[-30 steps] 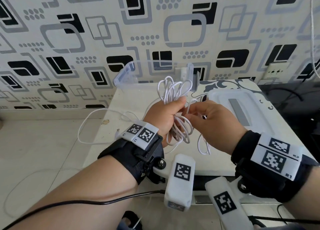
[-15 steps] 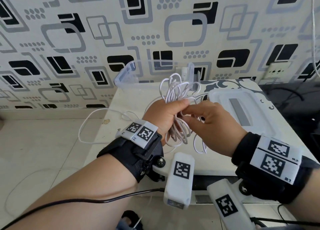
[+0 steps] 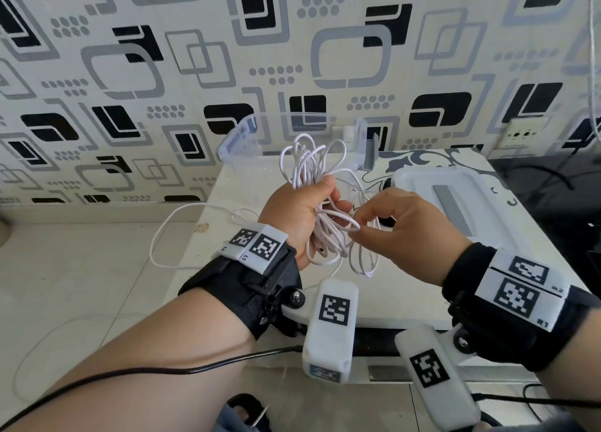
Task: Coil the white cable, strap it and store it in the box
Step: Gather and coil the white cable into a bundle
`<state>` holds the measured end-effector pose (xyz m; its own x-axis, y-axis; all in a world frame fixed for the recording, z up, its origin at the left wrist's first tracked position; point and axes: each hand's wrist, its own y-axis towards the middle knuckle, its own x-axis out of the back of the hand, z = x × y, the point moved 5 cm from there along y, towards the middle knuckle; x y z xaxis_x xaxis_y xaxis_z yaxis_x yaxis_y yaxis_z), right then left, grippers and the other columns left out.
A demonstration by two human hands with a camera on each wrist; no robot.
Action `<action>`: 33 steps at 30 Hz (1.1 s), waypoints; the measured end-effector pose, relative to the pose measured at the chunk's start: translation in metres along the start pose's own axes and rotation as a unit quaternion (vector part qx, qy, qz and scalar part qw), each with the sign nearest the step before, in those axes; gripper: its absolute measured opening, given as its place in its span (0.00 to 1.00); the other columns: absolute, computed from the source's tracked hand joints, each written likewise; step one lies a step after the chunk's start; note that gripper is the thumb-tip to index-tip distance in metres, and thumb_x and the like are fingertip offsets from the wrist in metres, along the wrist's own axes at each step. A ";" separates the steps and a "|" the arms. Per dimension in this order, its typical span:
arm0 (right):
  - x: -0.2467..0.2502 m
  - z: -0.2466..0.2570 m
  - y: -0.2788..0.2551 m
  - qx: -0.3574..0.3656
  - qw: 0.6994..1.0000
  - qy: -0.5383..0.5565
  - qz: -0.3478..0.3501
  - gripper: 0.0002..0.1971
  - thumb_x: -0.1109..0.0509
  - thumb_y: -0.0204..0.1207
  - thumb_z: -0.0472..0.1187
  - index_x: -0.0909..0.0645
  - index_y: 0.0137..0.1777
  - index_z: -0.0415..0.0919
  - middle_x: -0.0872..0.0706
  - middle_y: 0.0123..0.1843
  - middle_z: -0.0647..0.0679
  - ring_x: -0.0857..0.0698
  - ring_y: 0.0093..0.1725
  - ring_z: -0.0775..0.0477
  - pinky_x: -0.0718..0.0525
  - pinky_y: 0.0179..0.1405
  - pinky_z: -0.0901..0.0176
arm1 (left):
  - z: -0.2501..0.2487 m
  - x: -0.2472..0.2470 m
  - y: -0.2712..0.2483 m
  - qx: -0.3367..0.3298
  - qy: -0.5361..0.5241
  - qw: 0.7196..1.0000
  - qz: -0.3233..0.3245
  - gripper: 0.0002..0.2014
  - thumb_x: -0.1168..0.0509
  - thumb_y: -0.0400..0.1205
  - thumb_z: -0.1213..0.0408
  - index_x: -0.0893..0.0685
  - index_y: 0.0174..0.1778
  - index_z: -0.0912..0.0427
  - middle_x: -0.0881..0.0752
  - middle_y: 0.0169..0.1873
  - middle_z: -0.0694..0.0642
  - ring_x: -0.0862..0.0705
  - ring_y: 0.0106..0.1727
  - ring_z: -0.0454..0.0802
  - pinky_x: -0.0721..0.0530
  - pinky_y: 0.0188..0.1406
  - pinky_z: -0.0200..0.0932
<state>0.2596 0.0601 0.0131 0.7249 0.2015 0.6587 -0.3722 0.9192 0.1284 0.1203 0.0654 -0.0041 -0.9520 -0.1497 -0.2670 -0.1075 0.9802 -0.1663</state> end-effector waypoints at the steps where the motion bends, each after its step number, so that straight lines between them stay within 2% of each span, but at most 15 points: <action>1: 0.001 0.001 0.000 -0.001 1.000 0.010 0.001 0.04 0.28 0.69 0.49 0.18 0.34 0.59 0.21 0.43 0.59 0.24 0.50 0.55 0.30 0.48 0.69 | -0.001 0.000 -0.001 0.001 0.003 1.000 -0.003 0.18 0.37 0.82 0.62 0.21 0.25 0.60 0.16 0.19 0.53 0.17 0.20 0.49 0.23 0.39 0.48; 3: 0.001 0.001 -0.001 -0.007 0.999 0.043 0.000 0.06 0.28 0.71 0.48 0.19 0.33 0.57 0.20 0.39 0.58 0.23 0.41 0.64 0.31 0.40 0.80 | -0.001 0.002 0.001 0.003 -0.010 1.000 -0.004 0.19 0.37 0.82 0.62 0.21 0.23 0.59 0.18 0.18 0.52 0.20 0.19 0.48 0.24 0.37 0.47; 4: 0.000 0.000 -0.002 -0.014 0.998 0.064 0.001 0.07 0.29 0.73 0.48 0.19 0.33 0.55 0.21 0.35 0.58 0.24 0.35 0.65 0.31 0.35 0.81 | -0.002 0.002 0.002 0.004 -0.026 1.000 -0.002 0.20 0.37 0.82 0.63 0.21 0.22 0.58 0.19 0.18 0.52 0.21 0.18 0.48 0.23 0.36 0.46; 6: -0.002 -0.002 -0.004 -0.025 0.994 0.107 0.008 0.06 0.32 0.76 0.45 0.21 0.37 0.48 0.21 0.31 0.53 0.26 0.27 0.62 0.30 0.29 0.77 | -0.005 0.001 0.004 0.002 -0.050 0.999 0.012 0.20 0.38 0.83 0.64 0.21 0.21 0.58 0.22 0.19 0.52 0.22 0.17 0.46 0.21 0.29 0.42; 8: -0.002 -0.005 -0.003 -0.037 0.989 0.142 -0.003 0.01 0.34 0.77 0.42 0.23 0.45 0.47 0.20 0.34 0.44 0.25 0.29 0.57 0.26 0.32 0.69 | -0.007 -0.001 0.004 0.002 -0.053 0.998 0.029 0.17 0.38 0.83 0.64 0.22 0.25 0.58 0.24 0.20 0.51 0.23 0.16 0.44 0.22 0.22 0.37; 9: -0.001 -0.008 -0.002 -0.043 0.988 0.145 -0.013 0.03 0.35 0.78 0.41 0.24 0.49 0.48 0.20 0.33 0.44 0.25 0.30 0.55 0.25 0.33 0.66 | -0.008 -0.002 0.004 0.006 -0.053 0.998 0.041 0.16 0.39 0.83 0.64 0.23 0.28 0.59 0.25 0.20 0.50 0.23 0.15 0.43 0.24 0.19 0.36; 11: -0.001 -0.014 0.001 -0.053 0.991 0.121 -0.026 0.07 0.34 0.77 0.40 0.25 0.52 0.51 0.23 0.30 0.49 0.26 0.27 0.58 0.25 0.31 0.67 | -0.008 -0.005 0.003 0.019 -0.063 0.995 0.076 0.13 0.40 0.83 0.64 0.26 0.31 0.58 0.27 0.20 0.48 0.26 0.15 0.42 0.25 0.17 0.34; 14: 0.001 -0.016 0.002 -0.058 0.992 0.102 -0.046 0.06 0.30 0.74 0.42 0.23 0.48 0.52 0.25 0.29 0.50 0.28 0.25 0.58 0.27 0.26 0.72 | -0.009 -0.012 -0.002 0.038 -0.071 0.987 0.141 0.10 0.40 0.82 0.64 0.29 0.34 0.57 0.29 0.20 0.47 0.30 0.16 0.41 0.28 0.16 0.33; 18: 0.002 -0.017 0.002 -0.073 0.989 0.117 -0.061 0.02 0.30 0.74 0.41 0.20 0.42 0.47 0.27 0.28 0.49 0.31 0.23 0.58 0.31 0.21 0.77 | -0.007 -0.017 -0.006 0.051 -0.052 0.981 0.182 0.06 0.36 0.74 0.62 0.26 0.36 0.58 0.30 0.19 0.47 0.32 0.17 0.40 0.29 0.15 0.33; 22: 0.007 -0.021 0.003 -0.098 0.982 0.143 -0.074 0.07 0.29 0.74 0.42 0.18 0.36 0.42 0.23 0.32 0.44 0.29 0.28 0.52 0.30 0.23 0.74 | -0.007 -0.015 -0.003 0.046 -0.039 0.983 0.174 0.05 0.36 0.72 0.61 0.24 0.35 0.58 0.30 0.20 0.47 0.31 0.17 0.41 0.29 0.16 0.33; 25: 0.018 -0.025 0.007 -0.111 0.978 0.157 -0.086 0.09 0.28 0.73 0.45 0.17 0.35 0.42 0.21 0.31 0.46 0.30 0.24 0.55 0.29 0.23 0.69 | -0.008 -0.002 0.006 0.022 0.012 0.990 0.135 0.10 0.34 0.70 0.59 0.27 0.28 0.57 0.29 0.19 0.48 0.30 0.14 0.43 0.29 0.18 0.35; 28: 0.023 -0.025 0.007 -0.108 0.980 0.164 -0.023 0.06 0.27 0.72 0.39 0.18 0.35 0.41 0.19 0.24 0.55 0.30 0.20 0.59 0.31 0.21 0.72 | -0.011 0.009 0.010 -0.001 0.025 0.994 0.106 0.12 0.33 0.71 0.58 0.28 0.27 0.57 0.29 0.18 0.48 0.29 0.14 0.44 0.28 0.17 0.35; 30: 0.021 -0.024 0.004 -0.107 0.982 0.152 0.025 0.06 0.28 0.73 0.36 0.18 0.35 0.39 0.19 0.21 0.55 0.29 0.20 0.58 0.31 0.19 0.73 | -0.014 0.013 0.011 -0.008 -0.019 0.995 0.096 0.09 0.34 0.71 0.61 0.27 0.29 0.56 0.28 0.18 0.47 0.29 0.15 0.42 0.28 0.15 0.33; 33: 0.023 -0.021 0.003 -0.103 0.973 0.205 0.002 0.07 0.30 0.74 0.33 0.19 0.35 0.39 0.19 0.21 0.54 0.27 0.20 0.56 0.30 0.18 0.68 | -0.014 0.016 0.014 -0.011 -0.016 0.997 0.080 0.09 0.33 0.70 0.61 0.28 0.29 0.56 0.28 0.18 0.47 0.29 0.15 0.42 0.28 0.16 0.33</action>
<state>0.2874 0.0750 0.0129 0.9099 0.2848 0.3015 -0.2822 0.9579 -0.0532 0.0996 0.0783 0.0031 -0.9476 0.0058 -0.3193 0.0391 0.9944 -0.0979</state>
